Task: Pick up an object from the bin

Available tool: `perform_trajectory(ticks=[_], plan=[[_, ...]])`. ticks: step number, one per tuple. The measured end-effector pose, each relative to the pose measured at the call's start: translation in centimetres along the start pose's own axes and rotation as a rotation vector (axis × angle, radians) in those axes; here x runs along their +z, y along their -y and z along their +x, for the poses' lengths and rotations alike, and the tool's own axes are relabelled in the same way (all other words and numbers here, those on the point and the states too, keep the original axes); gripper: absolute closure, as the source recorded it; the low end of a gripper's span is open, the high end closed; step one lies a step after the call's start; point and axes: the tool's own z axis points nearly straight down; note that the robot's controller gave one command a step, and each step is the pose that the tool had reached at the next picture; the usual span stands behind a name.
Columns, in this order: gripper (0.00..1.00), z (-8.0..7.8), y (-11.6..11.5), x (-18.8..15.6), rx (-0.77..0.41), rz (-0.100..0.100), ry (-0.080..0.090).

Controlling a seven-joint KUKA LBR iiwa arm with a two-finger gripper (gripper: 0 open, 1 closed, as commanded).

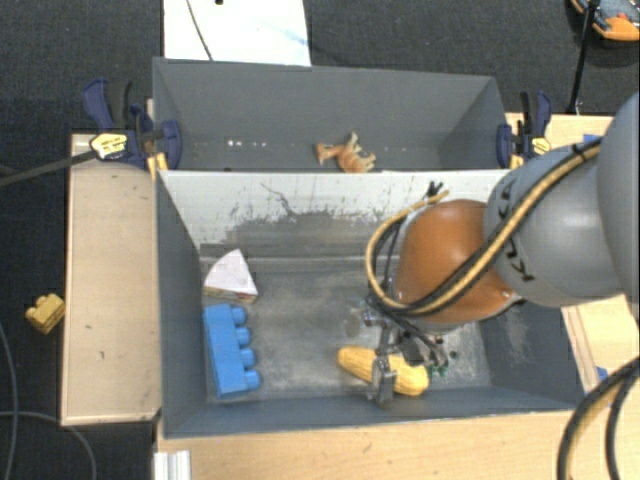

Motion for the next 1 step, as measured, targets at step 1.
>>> perform_trajectory(ticks=[1], plan=[[1.00, 0.46, 2.09, 1.05, 0.067, -0.001, -0.002]])
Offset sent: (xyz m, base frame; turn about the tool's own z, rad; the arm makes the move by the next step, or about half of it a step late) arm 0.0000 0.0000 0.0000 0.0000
